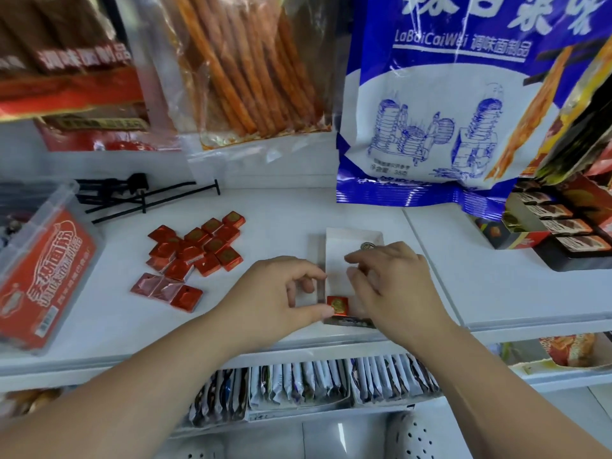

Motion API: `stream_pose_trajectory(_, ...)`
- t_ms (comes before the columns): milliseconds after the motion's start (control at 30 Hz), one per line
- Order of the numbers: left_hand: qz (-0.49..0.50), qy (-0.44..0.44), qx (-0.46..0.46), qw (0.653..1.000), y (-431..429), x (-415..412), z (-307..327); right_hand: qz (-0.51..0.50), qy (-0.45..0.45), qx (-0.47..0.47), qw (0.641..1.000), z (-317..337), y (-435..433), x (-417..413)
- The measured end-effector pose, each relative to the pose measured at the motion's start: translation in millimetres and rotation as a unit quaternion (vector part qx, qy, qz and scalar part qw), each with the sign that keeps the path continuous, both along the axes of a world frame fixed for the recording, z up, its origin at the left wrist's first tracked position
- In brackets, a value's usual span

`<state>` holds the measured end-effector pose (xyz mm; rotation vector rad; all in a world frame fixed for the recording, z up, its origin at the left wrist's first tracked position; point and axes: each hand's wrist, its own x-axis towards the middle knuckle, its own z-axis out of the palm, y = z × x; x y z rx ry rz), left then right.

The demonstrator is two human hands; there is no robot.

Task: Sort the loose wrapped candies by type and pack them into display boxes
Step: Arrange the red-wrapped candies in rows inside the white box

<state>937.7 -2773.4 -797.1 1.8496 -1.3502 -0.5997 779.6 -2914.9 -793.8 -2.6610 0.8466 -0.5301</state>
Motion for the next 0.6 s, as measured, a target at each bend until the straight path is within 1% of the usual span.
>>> stream_pose_trajectory(67, 0.014, -0.055, -0.006, 0.998, 8, 15, 9, 0.008, -0.034, -0.030, 0.999, 1, 6, 10)
stream_pose_trajectory(100, 0.027, -0.084, 0.009, 0.996, 13, 26, 14, 0.022, -0.041, -0.037, 0.998, 2, 11, 15)
stream_pose_trajectory(167, 0.058, -0.135, 0.059, 0.987, 29, 51, 23, 0.057, -0.049, -0.040, 0.996, 2, 22, 27)
stream_pose_trajectory(233, 0.084, -0.167, 0.115, 0.976, 47, 72, 34, 0.084, -0.048, -0.036, 0.995, 2, 35, 40)
stream_pose_trajectory(333, 0.067, -0.197, 0.212, 0.955, 71, 87, 45, 0.123, -0.007, -0.030, 0.992, -1, 54, 56)
stream_pose_trajectory(400, 0.052, -0.212, 0.255, 0.942, 80, 91, 45, 0.149, 0.033, -0.037, 0.988, -7, 63, 61)
stream_pose_trajectory(500, 0.056, -0.226, 0.279, 0.932, 83, 98, 40, 0.167, 0.065, -0.027, 0.984, -12, 70, 68)
stream_pose_trajectory(600, 0.066, -0.223, 0.269, 0.934, 81, 102, 34, 0.177, 0.118, -0.022, 0.977, -9, 75, 82)
